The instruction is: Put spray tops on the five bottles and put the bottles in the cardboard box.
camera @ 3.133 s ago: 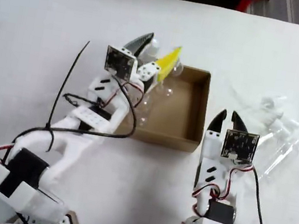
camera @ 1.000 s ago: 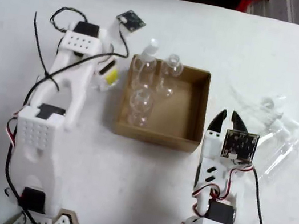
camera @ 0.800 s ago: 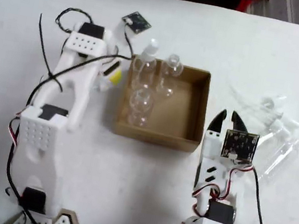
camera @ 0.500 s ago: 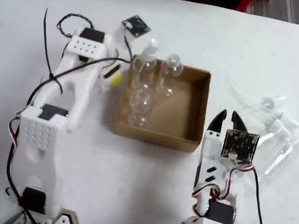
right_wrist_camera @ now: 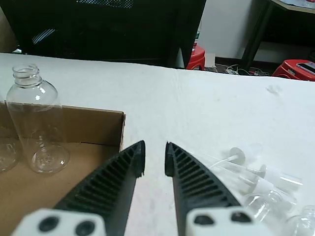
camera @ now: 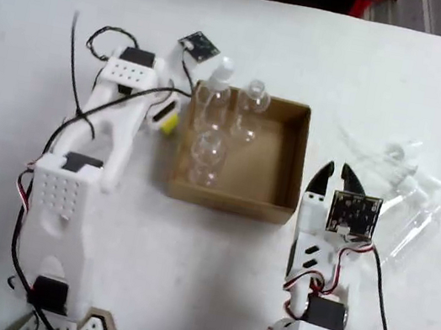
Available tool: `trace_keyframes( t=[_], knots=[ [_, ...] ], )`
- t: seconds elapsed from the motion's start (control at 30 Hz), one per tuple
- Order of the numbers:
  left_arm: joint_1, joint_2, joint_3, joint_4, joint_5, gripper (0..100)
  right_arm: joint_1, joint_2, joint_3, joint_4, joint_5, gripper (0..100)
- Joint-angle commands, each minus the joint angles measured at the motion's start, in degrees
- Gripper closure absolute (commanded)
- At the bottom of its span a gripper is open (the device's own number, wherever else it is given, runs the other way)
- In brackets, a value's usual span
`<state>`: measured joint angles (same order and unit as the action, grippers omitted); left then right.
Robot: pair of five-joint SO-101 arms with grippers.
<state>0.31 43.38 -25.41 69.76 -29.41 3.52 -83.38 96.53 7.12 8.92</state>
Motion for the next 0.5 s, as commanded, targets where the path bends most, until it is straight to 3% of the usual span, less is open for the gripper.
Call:
trace_keyframes(
  t=[0.0,0.1,0.27,0.47],
  knots=[
    [0.6,-0.7,-2.5,1.6,-0.2,80,-0.2,0.3,0.6,-1.1,-0.4,93.9],
    [0.7,-0.7,-2.5,1.6,-0.2,83,-0.2,0.3,0.6,-1.1,-0.4,93.9],
    [0.7,-0.7,-2.9,1.6,-0.2,98,-0.2,0.3,0.6,-1.1,-0.4,93.9],
    [0.1,-2.0,-3.1,1.8,-0.3,97,-0.2,0.3,0.6,-1.1,-0.4,93.9]
  ],
)
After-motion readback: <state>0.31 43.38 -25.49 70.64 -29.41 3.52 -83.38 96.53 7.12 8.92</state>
